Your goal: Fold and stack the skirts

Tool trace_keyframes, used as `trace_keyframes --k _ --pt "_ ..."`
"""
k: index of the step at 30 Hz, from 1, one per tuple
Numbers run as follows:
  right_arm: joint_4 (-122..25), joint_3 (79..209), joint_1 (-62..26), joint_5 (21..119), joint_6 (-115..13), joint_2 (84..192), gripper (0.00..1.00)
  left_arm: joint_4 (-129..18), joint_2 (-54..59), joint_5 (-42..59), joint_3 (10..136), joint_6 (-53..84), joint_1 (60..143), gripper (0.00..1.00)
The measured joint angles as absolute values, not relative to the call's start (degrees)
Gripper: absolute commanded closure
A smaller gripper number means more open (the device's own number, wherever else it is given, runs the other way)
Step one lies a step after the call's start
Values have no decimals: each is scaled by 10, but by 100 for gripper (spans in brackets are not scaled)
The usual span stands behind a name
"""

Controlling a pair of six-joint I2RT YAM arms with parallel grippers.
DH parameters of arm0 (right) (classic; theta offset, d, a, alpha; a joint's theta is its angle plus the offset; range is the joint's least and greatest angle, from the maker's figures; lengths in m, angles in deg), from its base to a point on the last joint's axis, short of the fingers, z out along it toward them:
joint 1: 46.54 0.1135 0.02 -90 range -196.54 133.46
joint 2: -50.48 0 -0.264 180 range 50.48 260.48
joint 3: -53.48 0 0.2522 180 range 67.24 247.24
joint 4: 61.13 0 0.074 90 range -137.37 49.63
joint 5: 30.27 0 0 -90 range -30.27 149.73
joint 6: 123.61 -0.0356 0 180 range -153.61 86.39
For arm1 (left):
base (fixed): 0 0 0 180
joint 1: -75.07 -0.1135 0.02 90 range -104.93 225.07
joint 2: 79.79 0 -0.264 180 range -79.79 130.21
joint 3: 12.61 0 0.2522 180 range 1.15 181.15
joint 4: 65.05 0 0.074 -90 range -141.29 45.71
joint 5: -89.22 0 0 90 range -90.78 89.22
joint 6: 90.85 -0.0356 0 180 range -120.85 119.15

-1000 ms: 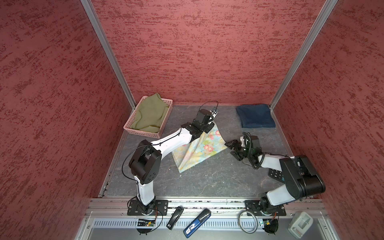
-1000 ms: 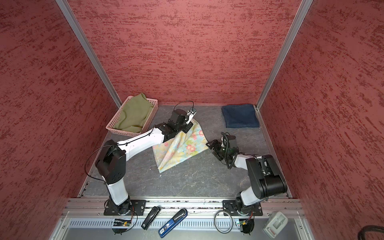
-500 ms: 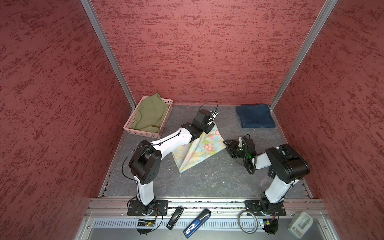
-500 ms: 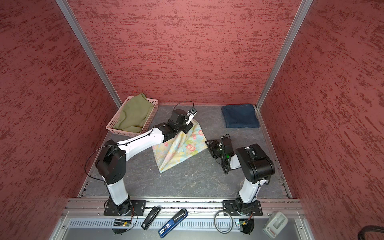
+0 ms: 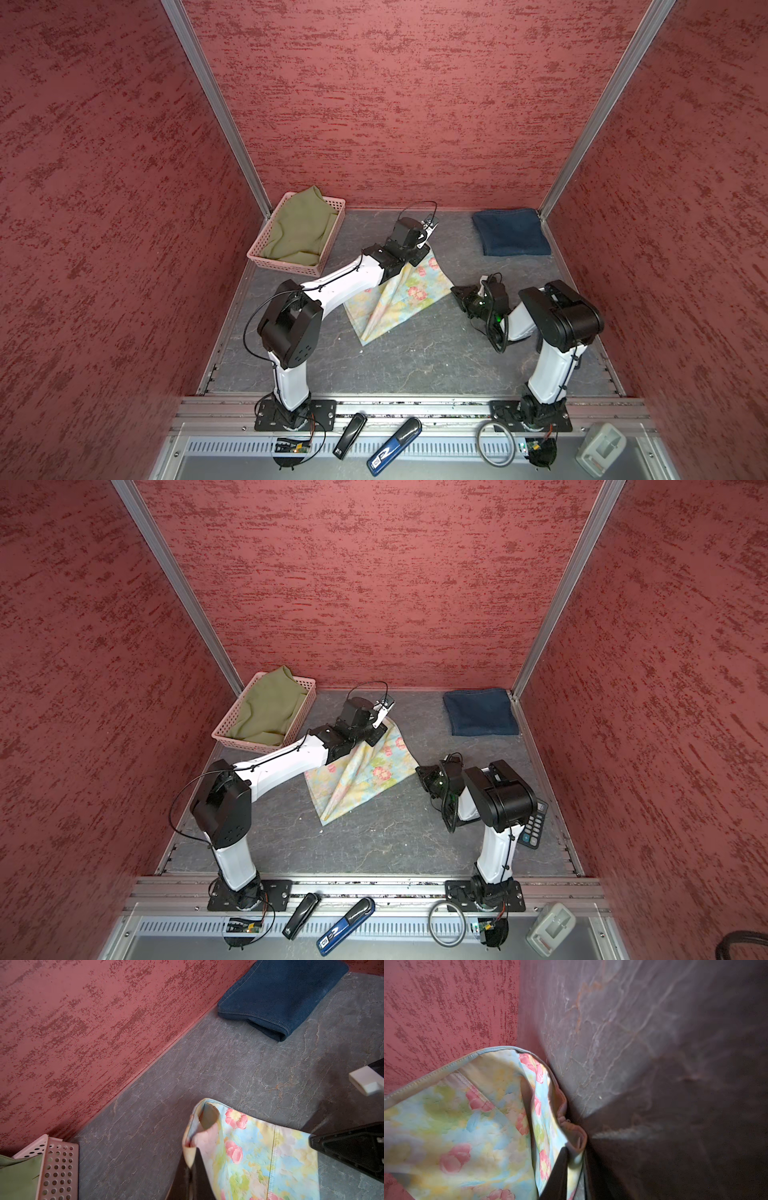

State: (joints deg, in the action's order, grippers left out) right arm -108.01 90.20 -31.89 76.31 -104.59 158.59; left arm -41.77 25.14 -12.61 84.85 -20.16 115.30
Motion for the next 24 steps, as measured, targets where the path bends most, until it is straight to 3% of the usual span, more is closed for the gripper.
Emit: trace_keyframes --k 4,12,14,19,24 --pt "-1078 916 -318 761 -1036 1587 59 -417 251 -126 851 -202 1153 100" --pt "-977 968 -318 752 -1004 1566 57 -416 251 -126 851 -202 1153 100" --pt "-980 978 -317 753 -1001 1579 65 -416 251 -126 851 -202 1154 100" --pt "-985 997 -318 754 -983 1611 99 -414 251 -126 851 -202 1155 100" --pt "-958 999 -317 742 -954 1598 100 -414 251 -126 851 -201 1155 100"
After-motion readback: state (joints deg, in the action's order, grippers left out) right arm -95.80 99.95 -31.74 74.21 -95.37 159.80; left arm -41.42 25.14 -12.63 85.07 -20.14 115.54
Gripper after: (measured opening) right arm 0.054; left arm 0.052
